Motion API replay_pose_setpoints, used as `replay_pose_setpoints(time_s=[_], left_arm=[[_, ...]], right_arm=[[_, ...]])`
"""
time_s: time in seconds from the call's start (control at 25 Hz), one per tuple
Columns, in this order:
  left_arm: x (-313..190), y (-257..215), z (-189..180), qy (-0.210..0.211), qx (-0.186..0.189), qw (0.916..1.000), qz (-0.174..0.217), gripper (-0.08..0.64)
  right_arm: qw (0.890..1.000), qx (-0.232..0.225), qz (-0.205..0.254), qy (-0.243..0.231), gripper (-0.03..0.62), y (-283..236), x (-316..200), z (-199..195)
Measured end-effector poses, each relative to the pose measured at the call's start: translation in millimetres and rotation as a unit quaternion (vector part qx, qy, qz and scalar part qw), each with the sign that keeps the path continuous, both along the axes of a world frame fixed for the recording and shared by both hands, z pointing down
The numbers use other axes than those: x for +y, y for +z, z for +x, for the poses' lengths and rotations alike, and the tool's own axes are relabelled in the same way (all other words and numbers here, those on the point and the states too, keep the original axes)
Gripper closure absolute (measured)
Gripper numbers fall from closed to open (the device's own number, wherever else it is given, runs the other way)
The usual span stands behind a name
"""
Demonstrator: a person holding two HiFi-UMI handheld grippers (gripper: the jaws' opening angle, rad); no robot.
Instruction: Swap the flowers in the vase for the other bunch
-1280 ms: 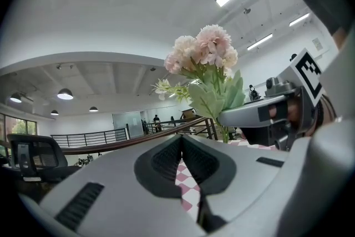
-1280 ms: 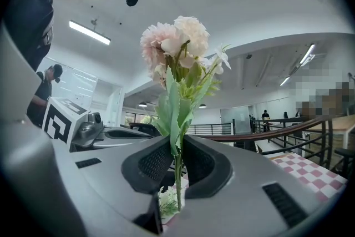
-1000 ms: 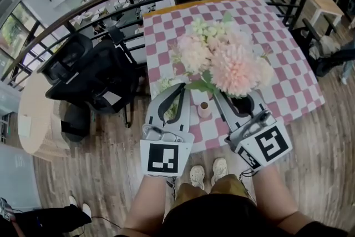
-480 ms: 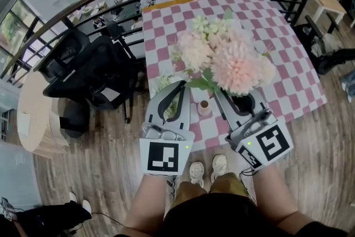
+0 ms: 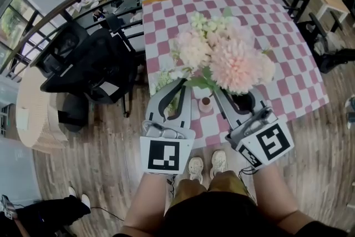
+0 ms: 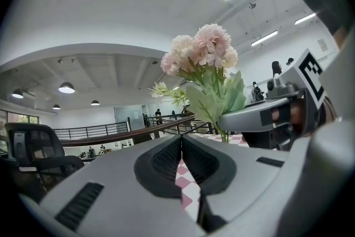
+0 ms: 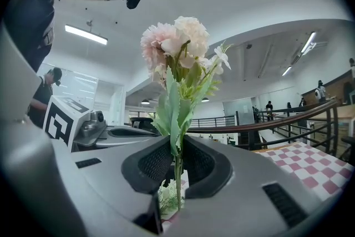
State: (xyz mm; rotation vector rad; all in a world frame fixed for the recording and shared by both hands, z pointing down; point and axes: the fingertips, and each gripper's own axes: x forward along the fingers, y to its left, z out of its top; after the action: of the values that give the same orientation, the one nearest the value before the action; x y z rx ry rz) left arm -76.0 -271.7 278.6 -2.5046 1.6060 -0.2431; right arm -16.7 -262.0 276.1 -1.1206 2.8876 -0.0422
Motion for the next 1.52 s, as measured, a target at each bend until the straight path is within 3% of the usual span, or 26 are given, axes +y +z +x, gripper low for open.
replay_pose_setpoints(time_s=[1.52], left_arm=[[-25.0,64.8,3.6,0.017,-0.02,0.998,-0.057,0.551]], right_arm=[[0.998,0.007,-0.058,-0.005,0.531,61.3,-32.2,-7.9]])
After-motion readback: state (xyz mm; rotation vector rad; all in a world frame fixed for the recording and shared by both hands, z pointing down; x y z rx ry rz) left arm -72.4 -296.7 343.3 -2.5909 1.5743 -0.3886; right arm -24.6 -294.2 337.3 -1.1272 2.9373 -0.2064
